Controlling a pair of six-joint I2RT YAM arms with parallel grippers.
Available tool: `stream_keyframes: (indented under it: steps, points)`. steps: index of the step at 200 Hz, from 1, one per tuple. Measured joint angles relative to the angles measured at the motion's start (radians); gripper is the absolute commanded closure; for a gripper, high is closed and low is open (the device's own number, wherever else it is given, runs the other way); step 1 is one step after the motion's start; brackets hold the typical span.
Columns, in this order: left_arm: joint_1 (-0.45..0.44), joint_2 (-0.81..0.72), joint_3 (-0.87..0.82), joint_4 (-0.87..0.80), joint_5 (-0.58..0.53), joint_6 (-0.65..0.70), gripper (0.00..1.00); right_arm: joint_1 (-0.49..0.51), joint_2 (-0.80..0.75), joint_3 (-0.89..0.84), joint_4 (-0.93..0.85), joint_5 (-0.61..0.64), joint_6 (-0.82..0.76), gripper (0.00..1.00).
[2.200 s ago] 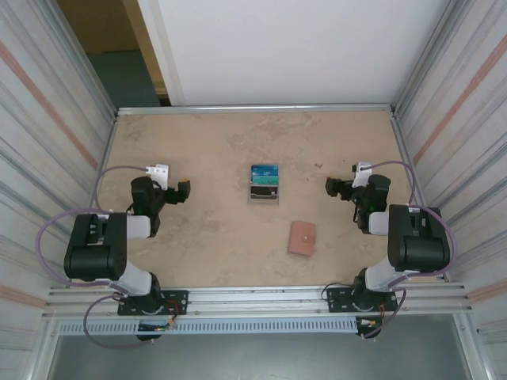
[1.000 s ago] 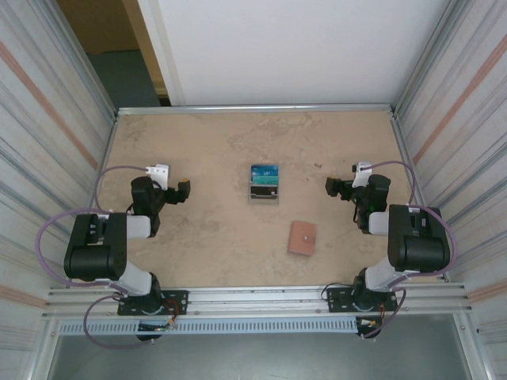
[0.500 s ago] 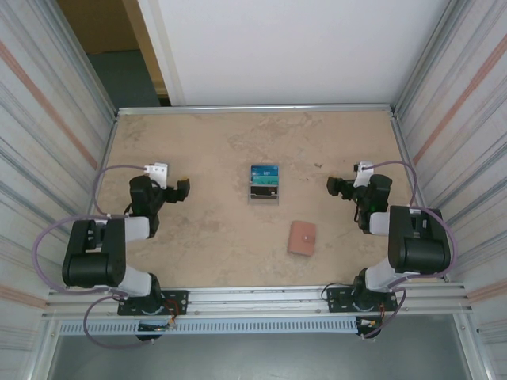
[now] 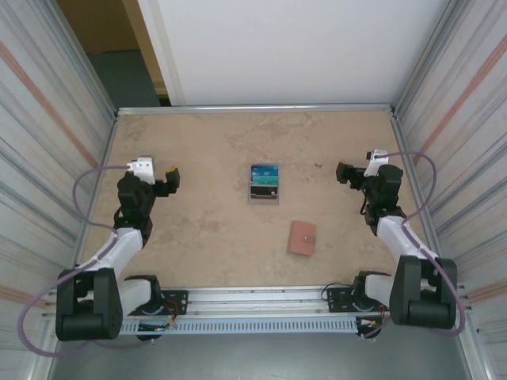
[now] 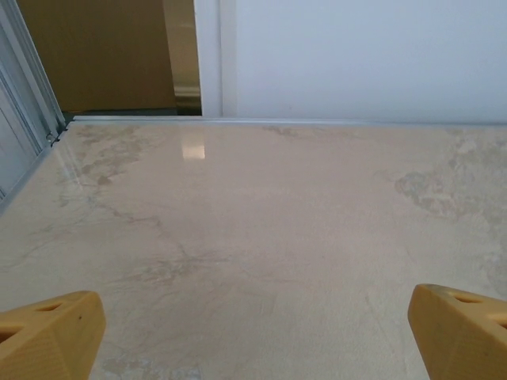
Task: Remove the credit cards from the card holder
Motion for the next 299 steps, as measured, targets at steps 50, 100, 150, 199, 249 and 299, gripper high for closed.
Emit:
stream_keyframes:
  steps: [50, 100, 150, 199, 249, 299]
  points:
    - [-0.007, -0.092, 0.012, -0.089, 0.003, -0.131, 0.01, 0.114, -0.155, 0.055, -0.351, 0.155, 0.153, 0.02]
    - [-0.252, -0.161, 0.013, -0.159, -0.033, -0.202, 0.01, 0.287, -0.278, 0.065, -0.647, 0.28, 0.333, 0.01]
    - [-0.493, -0.154, 0.014, -0.231, -0.163, -0.257, 0.01, 0.473, -0.291, 0.065, -0.881, 0.315, 0.518, 0.02]
    - [-0.522, -0.126, 0.019, -0.286, -0.233, -0.328, 0.01, 0.674, -0.249, 0.065, -0.99, 0.311, 0.727, 0.02]
    - [-0.517, -0.067, 0.038, -0.29, -0.241, -0.38, 0.01, 0.834, -0.149, 0.065, -1.0, 0.286, 0.885, 0.01]
    - [-0.516, -0.047, 0.045, -0.288, -0.242, -0.394, 0.01, 0.909, 0.024, 0.111, -1.001, 0.29, 0.935, 0.02]
